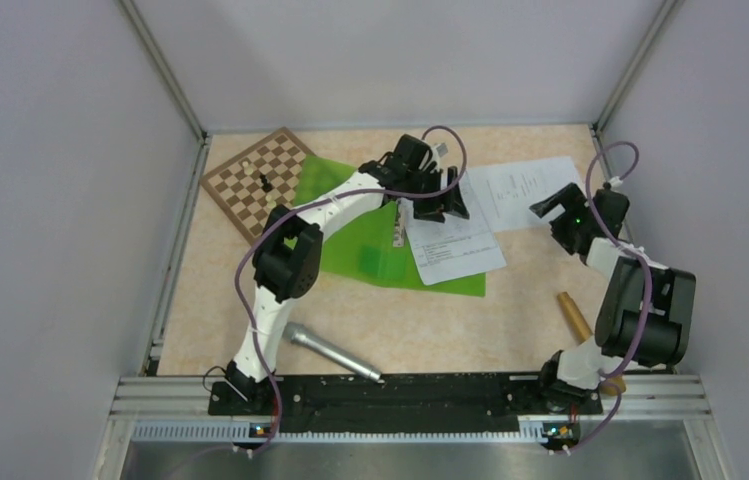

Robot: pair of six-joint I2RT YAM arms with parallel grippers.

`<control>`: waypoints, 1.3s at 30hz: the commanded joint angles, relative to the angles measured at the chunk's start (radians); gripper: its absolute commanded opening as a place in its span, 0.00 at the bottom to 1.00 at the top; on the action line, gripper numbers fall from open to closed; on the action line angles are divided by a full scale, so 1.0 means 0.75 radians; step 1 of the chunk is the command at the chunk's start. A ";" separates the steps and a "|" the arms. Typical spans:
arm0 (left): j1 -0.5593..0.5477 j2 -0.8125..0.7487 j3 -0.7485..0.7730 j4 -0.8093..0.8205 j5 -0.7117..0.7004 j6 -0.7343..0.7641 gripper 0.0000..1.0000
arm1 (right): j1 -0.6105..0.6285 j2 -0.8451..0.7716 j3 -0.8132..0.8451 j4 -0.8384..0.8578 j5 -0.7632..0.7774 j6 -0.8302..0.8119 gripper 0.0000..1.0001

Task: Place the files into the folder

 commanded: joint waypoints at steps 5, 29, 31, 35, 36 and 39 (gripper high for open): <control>0.053 -0.149 -0.095 0.018 -0.046 0.010 0.78 | 0.302 0.136 0.060 0.112 -0.197 0.031 0.98; 0.121 -0.207 -0.155 0.056 -0.011 -0.020 0.78 | 0.397 -0.156 -0.020 -0.324 -0.105 -0.233 0.99; 0.119 -0.190 -0.142 0.087 0.002 -0.044 0.78 | 0.318 -0.139 -0.020 -0.260 -0.087 -0.164 0.99; 0.101 -0.130 -0.069 0.142 0.045 -0.098 0.78 | 0.212 -0.046 0.027 -0.204 -0.002 -0.029 0.99; 0.095 -0.112 -0.041 0.143 0.055 -0.106 0.78 | 0.188 -0.018 0.042 -0.172 0.017 -0.006 0.99; 0.072 -0.061 0.020 0.165 0.071 -0.137 0.78 | 0.091 0.056 0.085 -0.149 0.057 0.055 0.99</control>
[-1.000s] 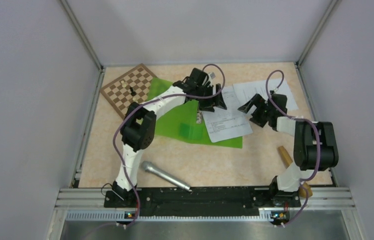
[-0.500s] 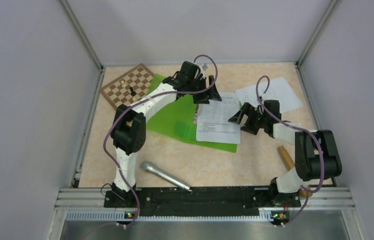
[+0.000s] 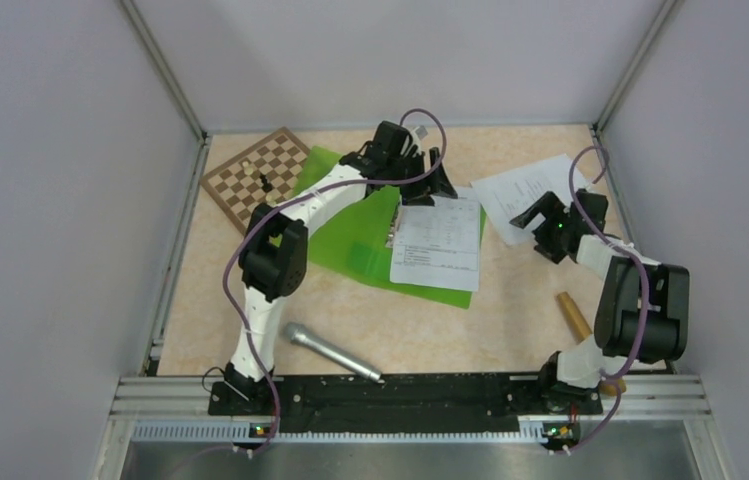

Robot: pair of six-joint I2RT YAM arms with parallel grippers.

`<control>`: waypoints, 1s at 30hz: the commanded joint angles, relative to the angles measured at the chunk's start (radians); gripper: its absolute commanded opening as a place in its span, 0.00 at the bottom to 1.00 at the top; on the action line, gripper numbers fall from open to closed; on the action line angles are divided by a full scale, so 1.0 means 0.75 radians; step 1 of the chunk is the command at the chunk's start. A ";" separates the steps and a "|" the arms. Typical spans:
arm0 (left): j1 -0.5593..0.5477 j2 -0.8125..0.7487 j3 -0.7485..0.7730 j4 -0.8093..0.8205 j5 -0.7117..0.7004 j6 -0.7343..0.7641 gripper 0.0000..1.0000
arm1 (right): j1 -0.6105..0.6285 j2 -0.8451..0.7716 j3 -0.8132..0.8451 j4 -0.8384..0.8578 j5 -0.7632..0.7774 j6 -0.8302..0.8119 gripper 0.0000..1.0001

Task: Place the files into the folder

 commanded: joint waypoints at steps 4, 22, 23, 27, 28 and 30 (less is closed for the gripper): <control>-0.058 0.126 0.195 0.231 0.094 -0.135 0.78 | -0.199 0.164 0.112 0.153 0.095 0.180 0.99; -0.182 0.667 0.577 1.047 -0.059 -0.718 0.79 | -0.244 0.320 0.172 0.111 0.099 0.151 0.99; -0.191 0.700 0.616 1.046 -0.082 -0.732 0.79 | -0.245 0.319 0.167 0.111 0.094 0.154 0.99; -0.230 0.785 0.676 0.999 -0.149 -0.743 0.80 | -0.249 0.307 0.150 0.108 0.086 0.155 0.99; -0.237 0.794 0.678 0.978 -0.158 -0.735 0.80 | -0.255 0.308 0.149 0.106 0.088 0.154 0.99; -0.250 0.807 0.681 0.904 -0.177 -0.719 0.80 | -0.268 0.310 0.147 0.106 0.090 0.154 0.99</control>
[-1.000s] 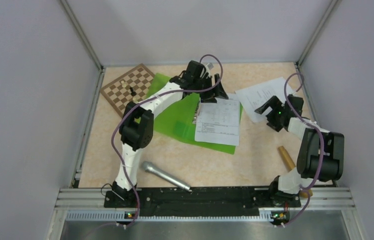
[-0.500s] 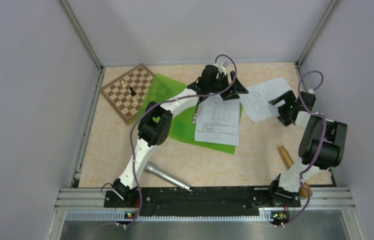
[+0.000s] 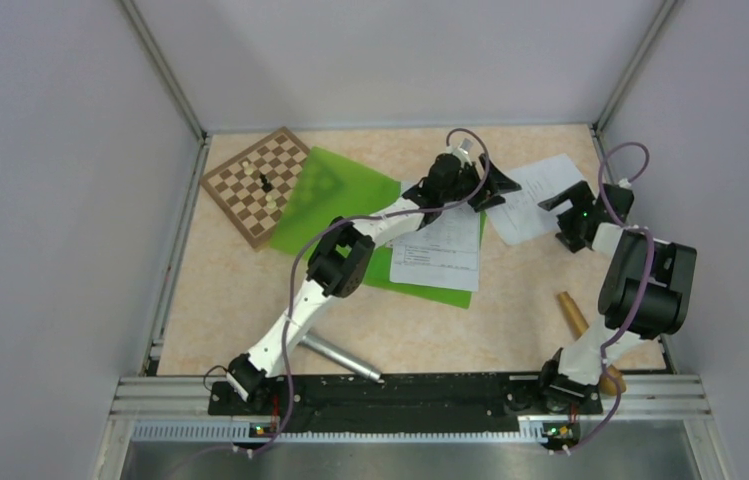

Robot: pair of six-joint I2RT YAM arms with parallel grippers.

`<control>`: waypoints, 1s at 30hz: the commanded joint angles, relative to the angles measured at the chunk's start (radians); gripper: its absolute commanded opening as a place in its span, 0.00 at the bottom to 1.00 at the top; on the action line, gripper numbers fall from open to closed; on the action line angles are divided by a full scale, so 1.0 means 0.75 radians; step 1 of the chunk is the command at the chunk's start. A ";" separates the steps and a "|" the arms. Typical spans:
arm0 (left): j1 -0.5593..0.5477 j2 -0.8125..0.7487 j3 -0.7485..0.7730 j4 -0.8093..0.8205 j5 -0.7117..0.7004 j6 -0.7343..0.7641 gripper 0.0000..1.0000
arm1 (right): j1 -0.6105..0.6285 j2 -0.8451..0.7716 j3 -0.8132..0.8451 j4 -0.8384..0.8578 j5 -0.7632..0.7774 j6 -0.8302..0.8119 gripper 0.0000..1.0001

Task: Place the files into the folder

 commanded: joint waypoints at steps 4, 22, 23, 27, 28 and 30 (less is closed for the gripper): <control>-0.050 0.040 0.060 -0.110 -0.073 0.005 0.81 | -0.047 0.064 -0.031 -0.004 -0.009 0.008 0.99; -0.065 -0.008 -0.098 -0.154 0.048 0.050 0.85 | -0.069 0.175 0.050 0.352 -0.279 0.179 0.99; -0.065 -0.008 -0.098 -0.153 0.050 0.053 0.86 | -0.076 0.144 0.054 0.294 -0.243 0.139 0.99; -0.067 -0.005 -0.099 -0.143 0.074 0.039 0.86 | -0.116 0.056 0.035 0.110 -0.109 0.051 0.99; -0.068 -0.004 -0.100 -0.137 0.093 0.029 0.86 | -0.132 0.032 0.019 0.075 -0.087 0.037 0.99; -0.074 -0.007 -0.099 -0.143 0.120 0.024 0.87 | -0.157 -0.028 -0.035 0.037 -0.035 0.026 0.99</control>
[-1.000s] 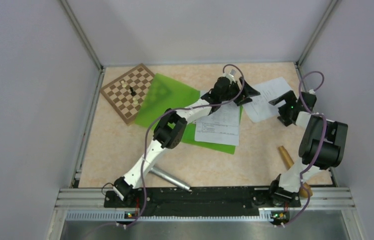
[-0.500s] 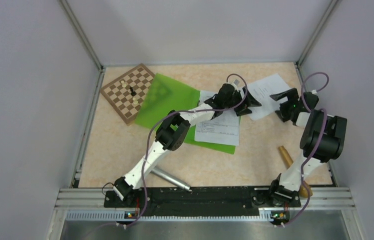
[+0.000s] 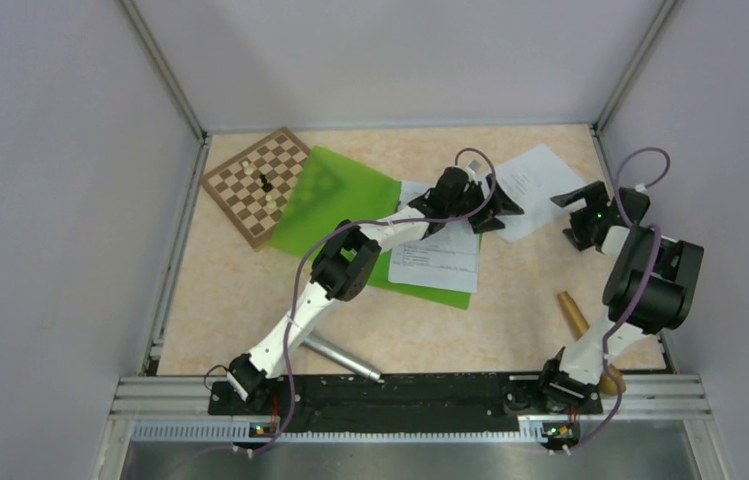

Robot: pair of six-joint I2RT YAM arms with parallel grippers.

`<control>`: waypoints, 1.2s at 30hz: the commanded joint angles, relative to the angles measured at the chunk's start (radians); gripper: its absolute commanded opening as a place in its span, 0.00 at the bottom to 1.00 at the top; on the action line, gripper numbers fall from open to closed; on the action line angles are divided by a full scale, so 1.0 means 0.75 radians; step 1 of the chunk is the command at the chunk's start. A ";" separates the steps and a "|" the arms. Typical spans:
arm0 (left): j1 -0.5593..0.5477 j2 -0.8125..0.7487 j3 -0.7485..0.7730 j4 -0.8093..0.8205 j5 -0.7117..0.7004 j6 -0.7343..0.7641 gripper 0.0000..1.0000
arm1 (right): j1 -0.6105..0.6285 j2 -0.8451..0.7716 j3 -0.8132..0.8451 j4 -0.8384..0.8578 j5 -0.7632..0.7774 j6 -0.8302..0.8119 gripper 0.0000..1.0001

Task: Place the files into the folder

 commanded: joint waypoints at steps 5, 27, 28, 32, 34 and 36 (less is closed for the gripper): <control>-0.022 -0.079 -0.088 -0.071 0.122 0.037 0.88 | -0.137 -0.289 -0.202 -0.230 0.244 -0.110 0.99; -0.002 -0.422 -0.295 0.041 0.173 0.170 0.88 | -0.070 -0.069 -0.089 -0.138 0.040 -0.120 0.99; 0.007 -0.414 -0.287 0.046 0.145 0.169 0.88 | -0.065 -0.061 -0.084 -0.132 0.040 -0.114 0.99; 0.035 -0.296 -0.140 0.024 0.061 0.168 0.88 | -0.060 -0.057 -0.089 -0.117 0.038 -0.099 0.99; 0.045 -0.221 -0.036 -0.001 0.019 0.166 0.88 | -0.059 -0.064 -0.093 -0.124 0.042 -0.107 0.99; 0.052 -0.162 0.043 -0.040 -0.040 0.186 0.88 | -0.060 -0.073 -0.102 -0.131 0.048 -0.115 0.99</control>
